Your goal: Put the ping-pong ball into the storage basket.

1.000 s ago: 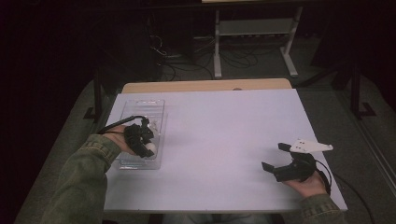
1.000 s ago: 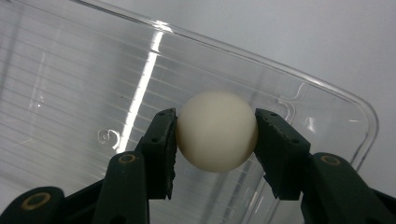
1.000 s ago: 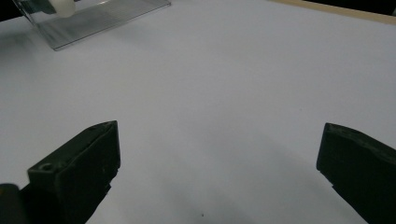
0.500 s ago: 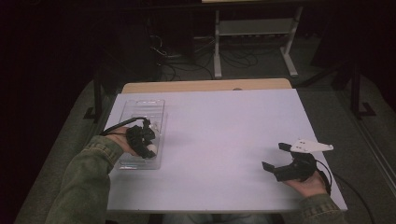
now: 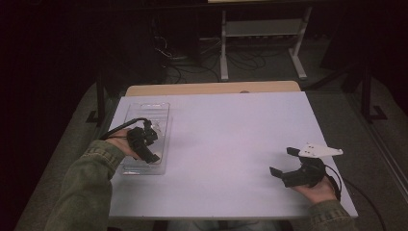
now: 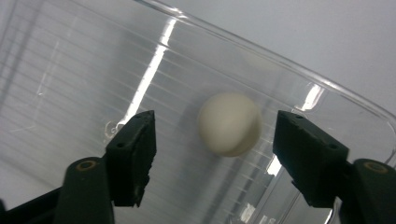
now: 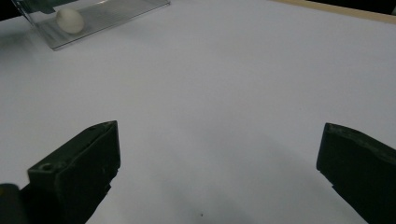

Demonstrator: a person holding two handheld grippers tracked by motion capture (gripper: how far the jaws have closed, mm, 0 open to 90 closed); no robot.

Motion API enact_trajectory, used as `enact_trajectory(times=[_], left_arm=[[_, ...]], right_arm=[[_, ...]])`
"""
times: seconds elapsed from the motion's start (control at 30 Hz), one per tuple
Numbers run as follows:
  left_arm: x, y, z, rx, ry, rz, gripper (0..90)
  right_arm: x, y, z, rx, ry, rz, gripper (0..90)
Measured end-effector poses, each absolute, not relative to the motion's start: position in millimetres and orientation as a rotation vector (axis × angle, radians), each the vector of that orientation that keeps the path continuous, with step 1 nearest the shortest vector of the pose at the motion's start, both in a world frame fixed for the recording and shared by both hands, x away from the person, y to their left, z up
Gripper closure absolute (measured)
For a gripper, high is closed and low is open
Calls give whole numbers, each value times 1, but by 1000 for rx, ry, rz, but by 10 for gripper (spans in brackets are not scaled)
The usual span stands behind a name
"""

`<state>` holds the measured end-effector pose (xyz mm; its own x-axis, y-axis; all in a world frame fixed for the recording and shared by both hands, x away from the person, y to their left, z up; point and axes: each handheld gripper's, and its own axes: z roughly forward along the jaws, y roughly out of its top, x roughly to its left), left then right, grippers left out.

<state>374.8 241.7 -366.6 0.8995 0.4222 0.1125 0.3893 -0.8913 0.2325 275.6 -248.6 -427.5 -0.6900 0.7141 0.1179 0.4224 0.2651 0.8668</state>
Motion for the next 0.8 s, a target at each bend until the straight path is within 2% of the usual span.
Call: enact_trajectory(times=[0.6, 0.7, 0.77, 0.8], left_arm=[[366, 256, -347, 2728, 696, 255, 132], [364, 257, -344, 2707, 702, 268, 60], [361, 256, -341, 2672, 707, 276, 60], [360, 256, -341, 2665, 706, 279, 15]], right_arm=[[275, -249, -427, 1048, 2237, 1395, 0], [276, -250, -427, 1048, 2233, 1397, 0], [276, -250, -427, 1050, 2233, 1398, 0], [275, -249, -427, 1051, 2236, 1395, 0]])
